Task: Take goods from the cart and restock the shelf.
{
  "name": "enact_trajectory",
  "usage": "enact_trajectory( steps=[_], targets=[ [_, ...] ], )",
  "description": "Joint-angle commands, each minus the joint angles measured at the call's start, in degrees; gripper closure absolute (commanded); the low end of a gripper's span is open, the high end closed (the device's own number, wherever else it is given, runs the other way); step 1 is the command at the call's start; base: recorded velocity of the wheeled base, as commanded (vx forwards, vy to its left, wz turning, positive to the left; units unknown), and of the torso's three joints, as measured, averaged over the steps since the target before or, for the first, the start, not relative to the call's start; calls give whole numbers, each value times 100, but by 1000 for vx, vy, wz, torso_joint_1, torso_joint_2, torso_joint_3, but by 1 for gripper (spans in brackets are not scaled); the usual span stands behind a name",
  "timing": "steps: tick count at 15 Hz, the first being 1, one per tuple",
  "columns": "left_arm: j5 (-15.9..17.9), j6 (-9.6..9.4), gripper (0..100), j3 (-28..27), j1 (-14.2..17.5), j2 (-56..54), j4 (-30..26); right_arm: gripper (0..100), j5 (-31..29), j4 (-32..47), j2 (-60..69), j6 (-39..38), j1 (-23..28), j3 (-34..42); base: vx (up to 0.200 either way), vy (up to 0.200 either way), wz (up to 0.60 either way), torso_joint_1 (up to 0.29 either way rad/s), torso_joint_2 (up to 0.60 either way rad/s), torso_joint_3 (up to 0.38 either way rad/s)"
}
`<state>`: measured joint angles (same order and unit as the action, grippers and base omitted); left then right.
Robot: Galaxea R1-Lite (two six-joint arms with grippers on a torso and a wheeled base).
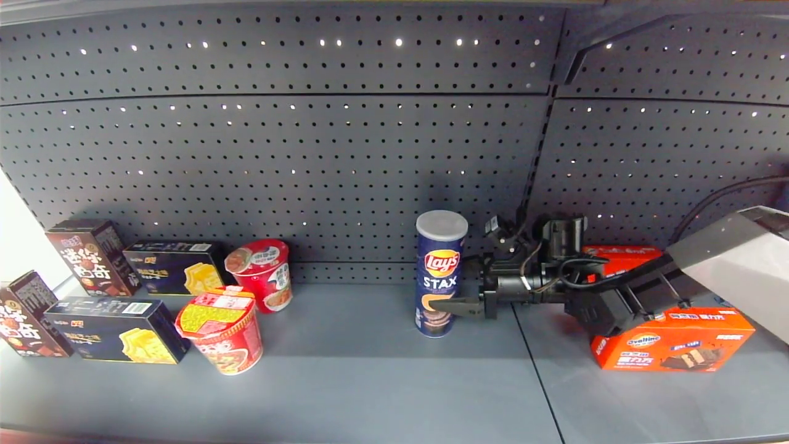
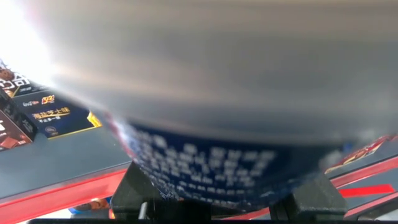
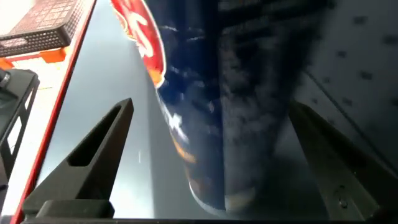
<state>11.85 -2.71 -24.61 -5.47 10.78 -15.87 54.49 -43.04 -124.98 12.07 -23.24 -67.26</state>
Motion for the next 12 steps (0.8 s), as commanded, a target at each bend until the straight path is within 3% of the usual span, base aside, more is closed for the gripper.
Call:
enact_trajectory(
  steps=[1, 6, 7, 10, 12],
  targets=[
    [2, -2, 100, 9, 2, 12, -4, 0, 0, -2, -334, -12, -111, -262, 0, 0, 0, 0, 0, 0],
    [-7, -2, 100, 18, 20, 12, -4, 0, 9, -20, -668, -20, -181, -543, 0, 0, 0, 0, 0, 0],
    [-7, -2, 100, 18, 20, 3, -4, 100, 18, -72, -642, -38, -190, -534, 0, 0, 0, 0, 0, 0],
    [-7, -2, 100, 71, 20, -14, -4, 100, -70, -29, -211, -64, -217, -183, 0, 0, 0, 0, 0, 0],
    [19, -11, 100, 71, -6, 12, 5, 100, -483, -29, 334, -73, -304, 318, 0, 0, 0, 0, 0, 0]
  ],
)
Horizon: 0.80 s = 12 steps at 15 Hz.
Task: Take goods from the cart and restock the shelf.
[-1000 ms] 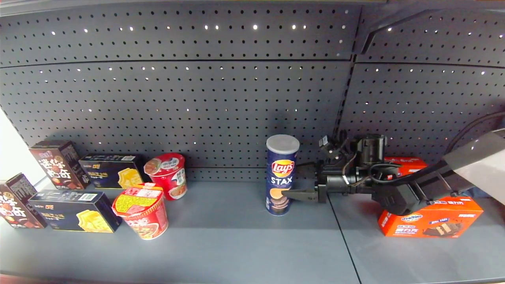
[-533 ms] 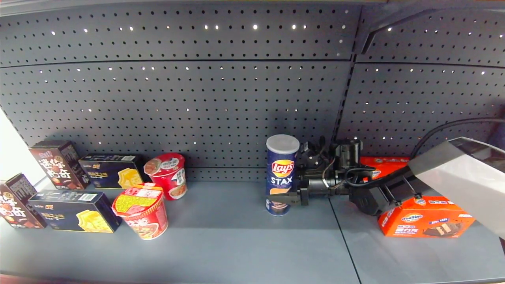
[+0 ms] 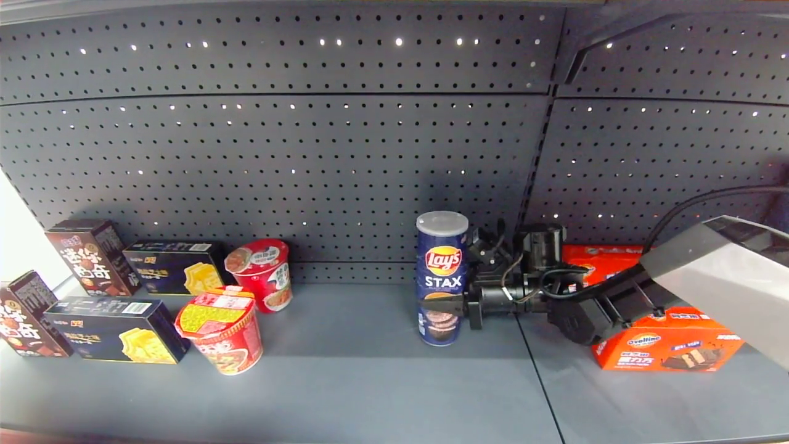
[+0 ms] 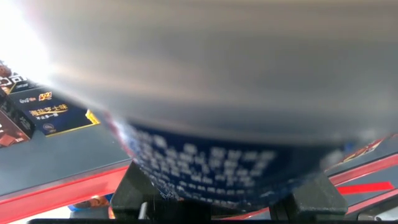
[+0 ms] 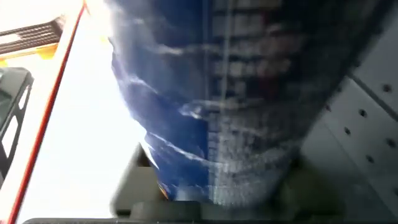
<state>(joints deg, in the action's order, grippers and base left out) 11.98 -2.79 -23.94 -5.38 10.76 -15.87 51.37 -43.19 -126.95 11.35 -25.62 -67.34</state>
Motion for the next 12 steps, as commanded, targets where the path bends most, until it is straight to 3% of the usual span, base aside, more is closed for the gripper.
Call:
enact_trajectory(
  steps=[1, 4, 6, 10, 12],
  targets=[
    [6, -2, 100, -49, -16, 49, 5, 100, -294, -31, 689, -36, -118, 450, 0, 0, 0, 0, 0, 0],
    [23, -20, 100, -409, -16, 470, 23, 100, -628, -49, 1533, -388, -496, 1030, 0, 0, 0, 0, 0, 0],
    [129, -72, 100, -550, -42, 796, 40, 100, -1156, -58, 2052, -634, -830, 1443, 0, 0, 0, 0, 0, 0],
    [885, -354, 100, -1051, -104, 1771, 111, 100, -1806, 12, 3238, -854, -1085, 2489, 0, 0, 0, 0, 0, 0],
    [1491, -635, 100, -1060, -113, 2343, 330, 100, -2061, -58, 3625, -854, -1076, 3060, 0, 0, 0, 0, 0, 0]
  ],
)
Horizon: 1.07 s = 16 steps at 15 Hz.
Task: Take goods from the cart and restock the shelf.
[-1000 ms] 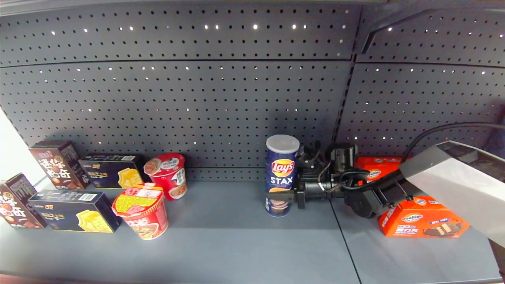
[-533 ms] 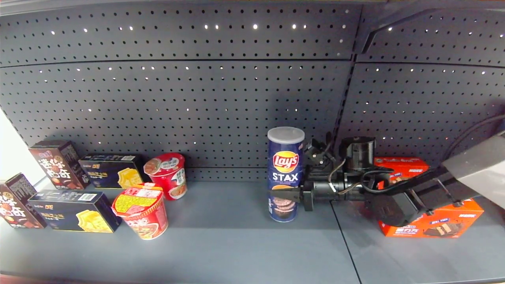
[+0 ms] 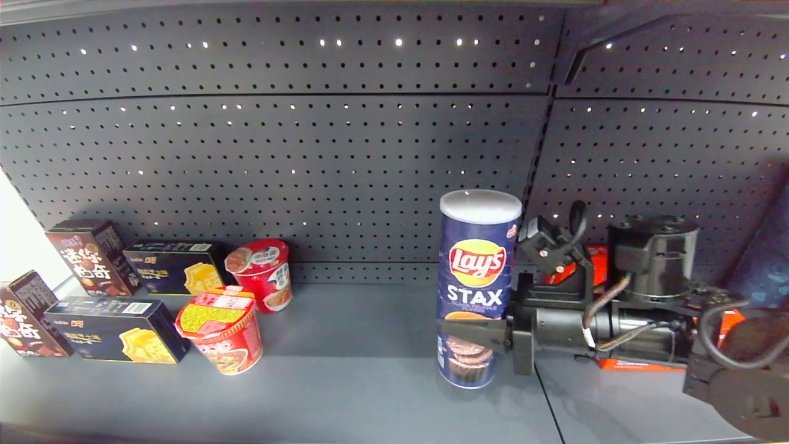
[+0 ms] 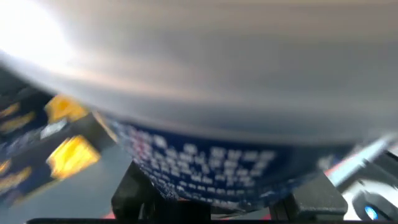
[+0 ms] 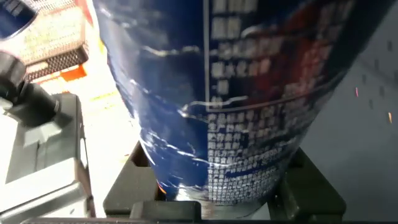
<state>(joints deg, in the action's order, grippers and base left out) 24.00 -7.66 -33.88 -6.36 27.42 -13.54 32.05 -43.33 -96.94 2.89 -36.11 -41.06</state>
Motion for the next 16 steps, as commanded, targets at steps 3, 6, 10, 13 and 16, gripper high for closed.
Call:
enact_trajectory(
  steps=[3, 6, 10, 13, 16],
  targets=[
    [553, -236, 100, -58, -120, 1398, 607, 100, -269, -62, 1063, 10, -89, 915, 0, 0, 0, 0, 0, 0],
    [535, -184, 100, -101, -489, 2119, 1064, 100, -428, -53, 1195, 1, -265, 942, 0, 0, 0, 0, 0, 0],
    [500, -192, 100, -93, -612, 2883, 1952, 100, -410, -88, 975, -8, -458, 1276, 0, 0, 0, 0, 0, 0],
    [509, -184, 100, -93, -612, 2998, 2084, 100, -384, -229, 536, -8, -467, 1346, 0, 0, 0, 0, 0, 0],
    [509, -184, 100, -66, -612, 2962, 2093, 100, -384, -220, -18, 19, -476, 1091, 0, 0, 0, 0, 0, 0]
  ],
)
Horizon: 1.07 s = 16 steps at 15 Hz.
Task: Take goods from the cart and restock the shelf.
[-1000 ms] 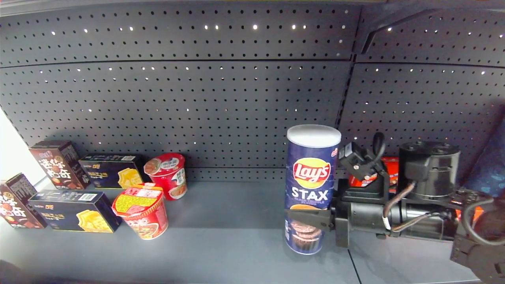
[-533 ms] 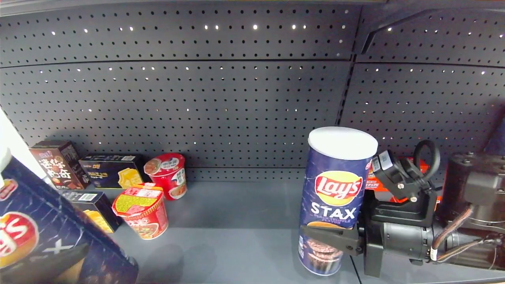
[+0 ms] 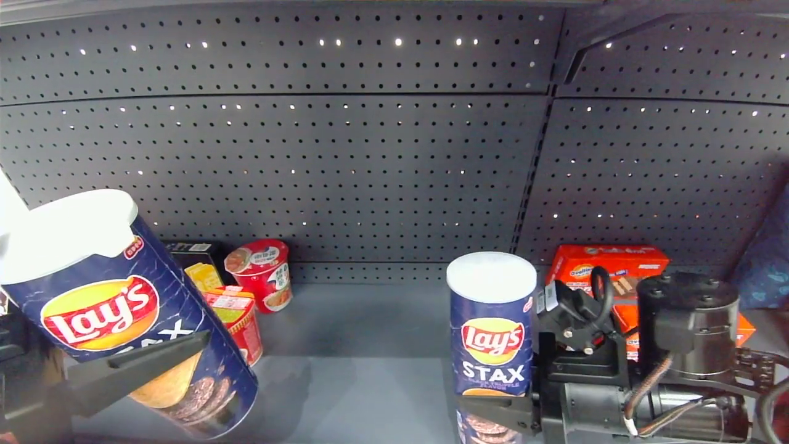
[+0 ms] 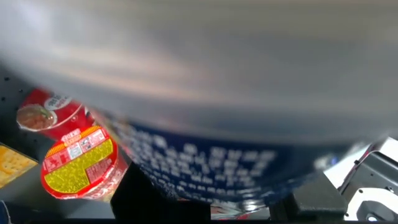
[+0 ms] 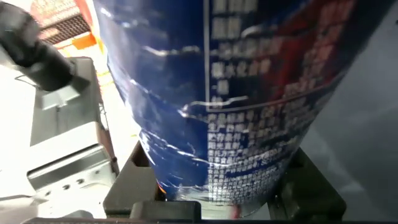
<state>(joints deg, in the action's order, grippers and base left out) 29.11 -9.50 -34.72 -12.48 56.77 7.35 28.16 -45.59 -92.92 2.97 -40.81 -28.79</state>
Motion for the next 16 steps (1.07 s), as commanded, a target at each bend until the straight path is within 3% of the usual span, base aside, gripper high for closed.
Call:
enact_trajectory(
  steps=[1, 16],
  targets=[
    [7, 0, 100, 44, 0, 9, -6, 100, -4, -2, -517, 10, -6, -214, 0, 0, 0, 0, 0, 0],
    [7, 9, 100, 71, 0, -166, -23, 100, 49, -354, -1563, 10, 56, -882, 0, 0, 0, 0, 0, 0]
  ],
)
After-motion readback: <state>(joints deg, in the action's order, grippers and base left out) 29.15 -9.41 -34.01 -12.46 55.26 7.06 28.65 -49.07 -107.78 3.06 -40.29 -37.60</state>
